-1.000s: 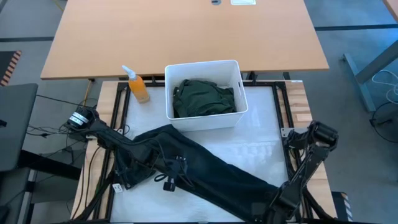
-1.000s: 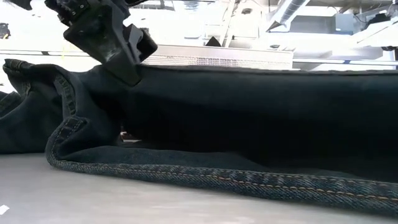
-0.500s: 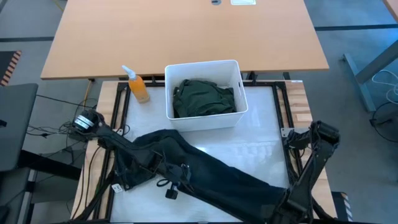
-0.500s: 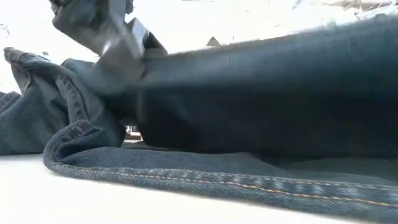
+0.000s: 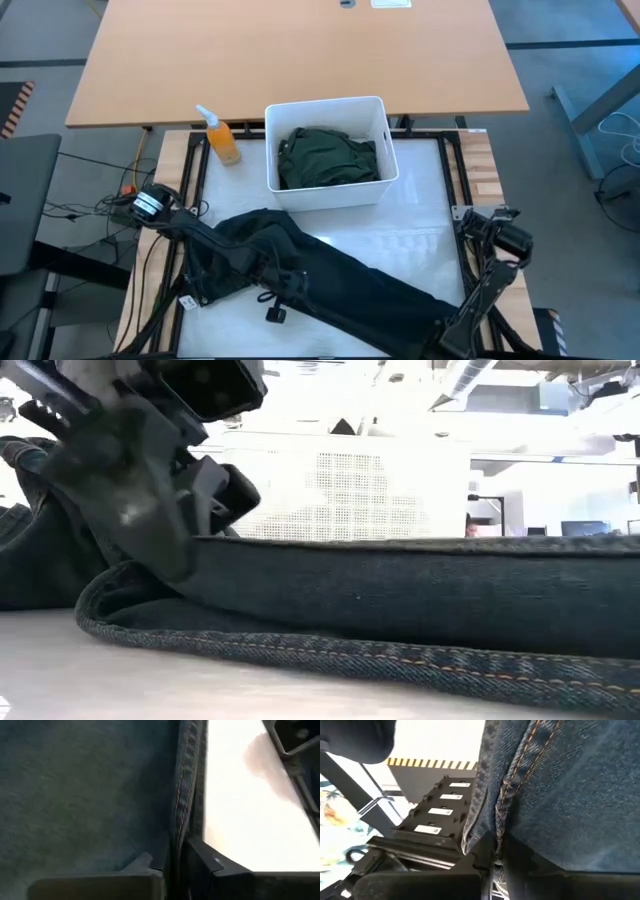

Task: Fold laundry
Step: Fold the dark blue jeans

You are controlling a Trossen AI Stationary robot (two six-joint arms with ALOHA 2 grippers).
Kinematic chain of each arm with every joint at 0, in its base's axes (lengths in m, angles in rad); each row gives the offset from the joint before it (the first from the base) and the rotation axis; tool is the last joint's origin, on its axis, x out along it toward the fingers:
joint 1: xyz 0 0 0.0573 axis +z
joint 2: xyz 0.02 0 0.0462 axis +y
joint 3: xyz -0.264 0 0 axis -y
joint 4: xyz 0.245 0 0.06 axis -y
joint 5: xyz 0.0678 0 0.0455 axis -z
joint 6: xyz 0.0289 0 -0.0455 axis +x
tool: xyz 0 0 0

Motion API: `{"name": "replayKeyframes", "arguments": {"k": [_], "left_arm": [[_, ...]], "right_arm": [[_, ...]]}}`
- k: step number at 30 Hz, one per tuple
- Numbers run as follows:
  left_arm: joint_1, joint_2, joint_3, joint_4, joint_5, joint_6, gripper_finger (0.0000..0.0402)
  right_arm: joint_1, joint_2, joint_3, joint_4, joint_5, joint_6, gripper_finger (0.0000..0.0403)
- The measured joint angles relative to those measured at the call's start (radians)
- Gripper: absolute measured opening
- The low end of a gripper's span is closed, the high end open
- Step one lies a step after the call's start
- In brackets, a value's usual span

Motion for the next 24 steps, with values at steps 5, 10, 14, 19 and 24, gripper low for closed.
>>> {"name": "replayKeyframes", "arguments": {"k": [5, 10, 14, 19, 24], "left_arm": [[0.021, -0.094, 0.034, -0.062, 0.121, -0.021, 0.0088], [0.035, -0.204, 0.085, -0.118, -0.047, 0.079, 0.0110], [0.048, -0.168, 0.074, 0.033, -0.141, 0.166, 0.0111], [0.096, -0.011, 0.075, 0.172, -0.140, 0.179, 0.0111], [0.163, 0.128, 0.089, 0.132, -0.144, 0.116, 0.0112]], "right_arm": [[-0.019, 0.013, 0.000, 0.026, -0.075, 0.003, 0.0056], [-0.025, 0.002, 0.000, 0.026, -0.085, 0.075, 0.0059], [-0.021, 0.001, 0.000, 0.021, -0.087, 0.085, 0.0065], [-0.020, -0.008, 0.000, -0.011, -0.101, 0.086, 0.0077], [-0.028, -0.044, 0.003, -0.139, -0.189, 0.126, 0.0081]]}}
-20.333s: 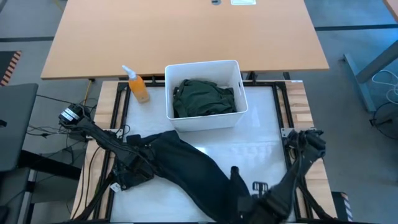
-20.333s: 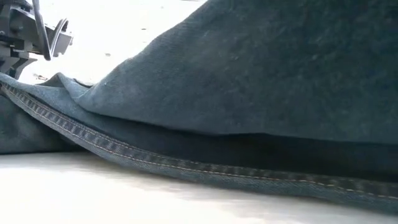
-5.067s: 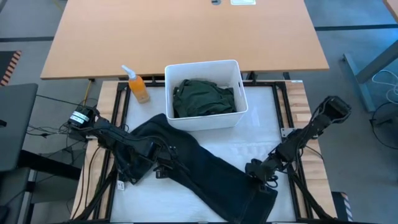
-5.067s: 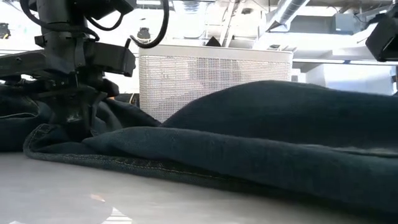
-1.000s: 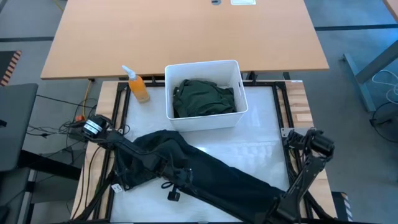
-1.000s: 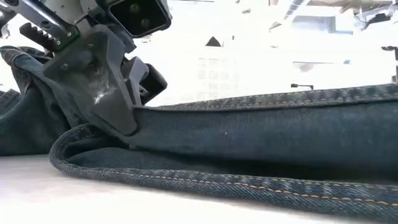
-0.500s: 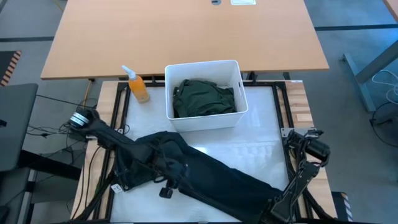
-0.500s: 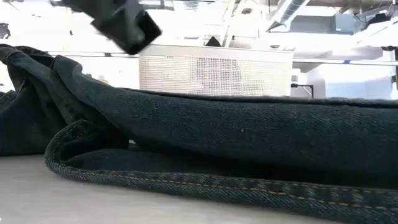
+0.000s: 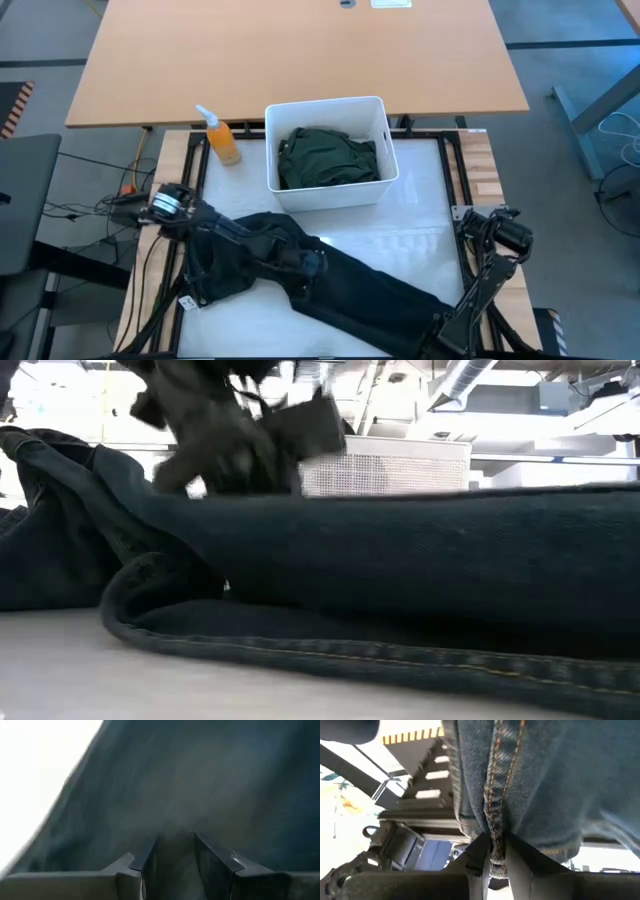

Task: Fold laundry
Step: Fold the dark blue jeans

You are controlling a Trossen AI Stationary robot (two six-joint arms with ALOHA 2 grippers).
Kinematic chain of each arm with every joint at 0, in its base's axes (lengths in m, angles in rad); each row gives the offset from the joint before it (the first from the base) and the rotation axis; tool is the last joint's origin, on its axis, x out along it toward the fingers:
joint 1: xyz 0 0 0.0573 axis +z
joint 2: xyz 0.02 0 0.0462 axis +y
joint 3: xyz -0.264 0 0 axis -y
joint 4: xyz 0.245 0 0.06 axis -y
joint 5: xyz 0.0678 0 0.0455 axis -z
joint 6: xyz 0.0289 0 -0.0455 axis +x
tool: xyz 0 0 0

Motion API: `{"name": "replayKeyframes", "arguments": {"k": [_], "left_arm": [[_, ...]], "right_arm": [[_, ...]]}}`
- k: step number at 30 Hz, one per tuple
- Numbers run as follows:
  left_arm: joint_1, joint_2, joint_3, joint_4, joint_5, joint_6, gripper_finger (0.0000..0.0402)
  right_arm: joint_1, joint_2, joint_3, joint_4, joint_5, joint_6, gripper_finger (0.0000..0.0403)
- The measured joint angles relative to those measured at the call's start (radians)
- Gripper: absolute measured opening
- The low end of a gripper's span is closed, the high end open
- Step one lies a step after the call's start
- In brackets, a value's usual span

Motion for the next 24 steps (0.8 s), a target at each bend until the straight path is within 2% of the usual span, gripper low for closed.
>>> {"name": "replayKeyframes", "arguments": {"k": [5, 15, 19, 24], "left_arm": [[0.045, 0.053, 0.006, -0.084, -0.010, -0.085, 0.0112], [0.048, 0.059, 0.003, -0.152, -0.111, -0.132, 0.0112], [0.033, 0.059, 0.003, -0.183, -0.155, -0.163, 0.0112], [0.020, 0.059, 0.003, -0.189, -0.183, -0.168, 0.0112]], "right_arm": [[0.030, -0.100, 0.000, -0.037, 0.035, 0.154, 0.0081], [0.162, -0.269, 0.000, -0.035, 0.387, 0.570, 0.0082], [0.217, -0.274, 0.000, -0.040, 0.451, 0.618, 0.0082], [0.237, -0.267, 0.000, -0.043, 0.460, 0.615, 0.0082]]}}
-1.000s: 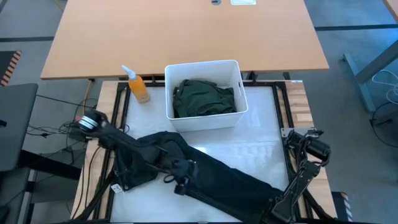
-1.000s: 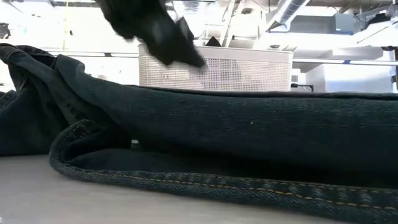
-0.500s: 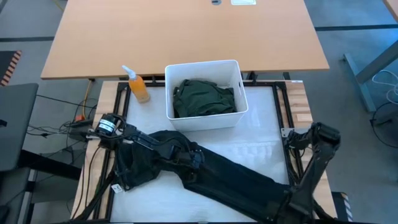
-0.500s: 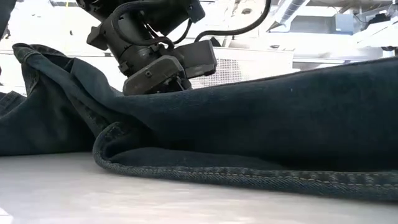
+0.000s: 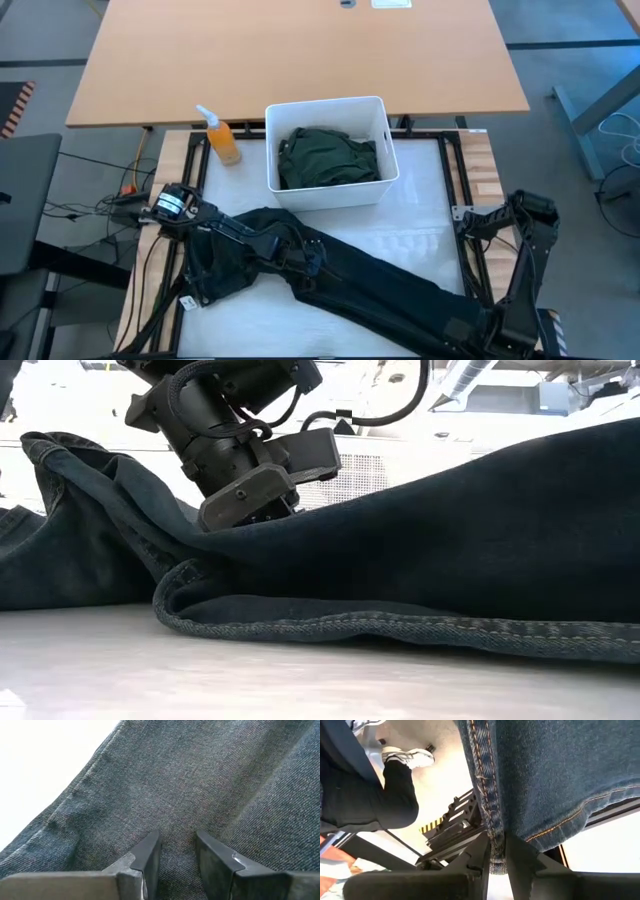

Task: Fold laundry
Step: Fold the dark blue jeans

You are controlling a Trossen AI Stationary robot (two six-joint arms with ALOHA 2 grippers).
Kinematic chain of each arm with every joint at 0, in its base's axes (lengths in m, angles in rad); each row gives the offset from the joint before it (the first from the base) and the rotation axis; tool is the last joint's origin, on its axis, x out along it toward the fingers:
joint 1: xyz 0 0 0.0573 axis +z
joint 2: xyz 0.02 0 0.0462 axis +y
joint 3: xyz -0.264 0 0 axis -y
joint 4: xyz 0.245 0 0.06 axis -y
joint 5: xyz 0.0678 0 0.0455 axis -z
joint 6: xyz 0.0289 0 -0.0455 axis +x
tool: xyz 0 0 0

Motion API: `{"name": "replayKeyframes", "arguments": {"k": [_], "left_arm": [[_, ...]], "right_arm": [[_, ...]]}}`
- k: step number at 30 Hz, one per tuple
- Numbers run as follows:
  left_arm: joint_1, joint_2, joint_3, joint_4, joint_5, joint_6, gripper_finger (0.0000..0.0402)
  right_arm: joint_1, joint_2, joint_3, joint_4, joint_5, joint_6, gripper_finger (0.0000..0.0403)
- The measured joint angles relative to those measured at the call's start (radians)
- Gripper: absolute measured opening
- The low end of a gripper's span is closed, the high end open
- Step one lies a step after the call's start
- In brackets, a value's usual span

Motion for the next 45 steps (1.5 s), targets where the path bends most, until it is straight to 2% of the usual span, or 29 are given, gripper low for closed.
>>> {"name": "replayKeyframes", "arguments": {"k": [3, 8, 16, 18, 21, 26, 30, 32, 36, 38, 40, 45], "left_arm": [[0.000, -0.001, 0.000, -0.016, -0.004, -0.012, 0.0112], [0.000, -0.003, 0.000, -0.038, -0.013, -0.015, 0.0112], [0.000, -0.003, 0.000, -0.046, -0.016, -0.015, 0.0112], [-0.001, -0.003, 0.000, -0.052, -0.032, -0.015, 0.0112], [-0.001, -0.004, 0.001, -0.069, -0.057, 0.001, 0.0112], [-0.001, -0.005, 0.001, -0.106, -0.096, 0.007, 0.0112], [-0.004, -0.006, 0.001, -0.119, -0.122, 0.007, 0.0112], [-0.004, -0.006, 0.001, -0.118, -0.122, 0.013, 0.0112], [-0.005, -0.006, 0.001, -0.118, -0.122, 0.013, 0.0112], [-0.011, -0.006, 0.001, -0.119, -0.126, 0.013, 0.0112], [-0.016, -0.006, 0.001, -0.120, -0.130, 0.013, 0.0112], [-0.036, -0.043, -0.001, -0.218, -0.145, 0.004, 0.0112]], "right_arm": [[-0.009, 0.000, 0.000, -0.003, 0.004, 0.005, 0.0082], [-0.022, 0.002, 0.000, 0.002, 0.111, -0.063, 0.0082], [-0.039, -0.003, 0.001, -0.085, 0.030, -0.161, 0.0112], [-0.038, -0.008, 0.001, -0.132, 0.010, -0.109, 0.0117], [-0.018, -0.014, 0.001, -0.097, -0.021, -0.047, 0.0118], [0.026, -0.021, 0.004, -0.041, 0.070, 0.029, 0.0119], [0.017, -0.019, 0.004, -0.075, 0.087, 0.021, 0.0119], [0.006, -0.019, 0.005, -0.131, 0.157, -0.033, 0.0119], [-0.041, -0.014, -0.004, -0.188, 0.588, -0.150, 0.0119], [-0.087, -0.016, -0.019, -0.147, 0.720, -0.223, 0.0119], [-0.137, -0.016, -0.068, -0.087, 0.754, -0.324, 0.0119], [-0.256, -0.014, -0.239, 0.230, 0.777, -0.591, 0.0119]]}}
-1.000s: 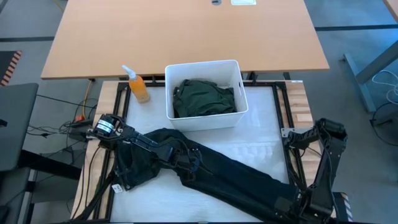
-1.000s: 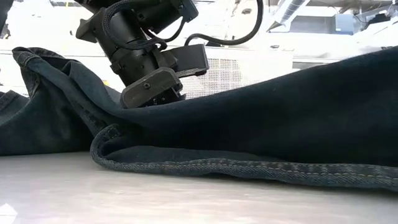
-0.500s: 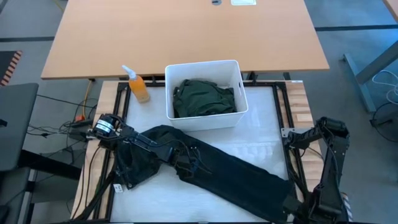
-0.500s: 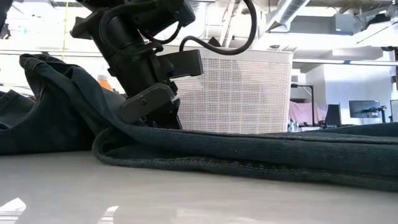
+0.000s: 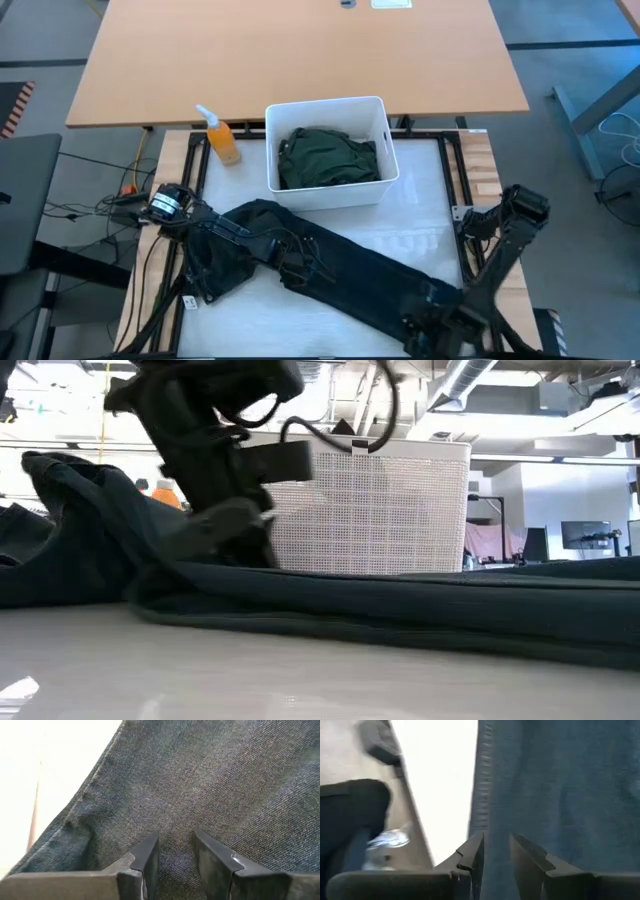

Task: Fold laundry
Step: Fold the dark blue jeans

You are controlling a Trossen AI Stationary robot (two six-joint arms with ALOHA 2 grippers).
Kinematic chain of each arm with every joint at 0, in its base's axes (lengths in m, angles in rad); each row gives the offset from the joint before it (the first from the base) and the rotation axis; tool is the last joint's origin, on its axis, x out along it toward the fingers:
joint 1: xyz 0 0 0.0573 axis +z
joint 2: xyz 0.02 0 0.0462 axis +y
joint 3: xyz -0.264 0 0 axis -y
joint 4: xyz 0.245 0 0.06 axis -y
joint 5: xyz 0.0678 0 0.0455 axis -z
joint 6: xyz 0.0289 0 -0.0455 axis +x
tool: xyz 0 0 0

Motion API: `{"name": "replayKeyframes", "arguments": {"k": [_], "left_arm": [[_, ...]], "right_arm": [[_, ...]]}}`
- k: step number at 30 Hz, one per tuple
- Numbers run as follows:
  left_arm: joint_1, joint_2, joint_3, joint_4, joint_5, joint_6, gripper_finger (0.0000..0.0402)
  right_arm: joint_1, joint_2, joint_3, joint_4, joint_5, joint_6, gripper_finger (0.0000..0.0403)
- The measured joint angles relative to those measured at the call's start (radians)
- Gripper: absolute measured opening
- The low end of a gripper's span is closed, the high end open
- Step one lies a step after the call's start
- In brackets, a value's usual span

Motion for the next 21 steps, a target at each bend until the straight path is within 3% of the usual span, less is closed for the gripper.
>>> {"name": "replayKeyframes", "arguments": {"k": [9, 16, 21], "left_arm": [[-0.058, -0.157, -0.015, -0.276, -0.054, -0.124, 0.0112], [-0.082, -0.195, -0.012, -0.466, -0.153, -0.292, 0.0112], [-0.091, -0.197, -0.012, -0.450, -0.173, -0.330, 0.0112]], "right_arm": [[-0.073, 0.000, -0.325, 0.334, 0.003, -0.050, 0.0119], [-0.057, -0.007, -0.437, 0.313, 0.030, -0.004, 0.0116], [-0.066, -0.020, -0.414, 0.252, -0.003, -0.070, 0.0102]]}}
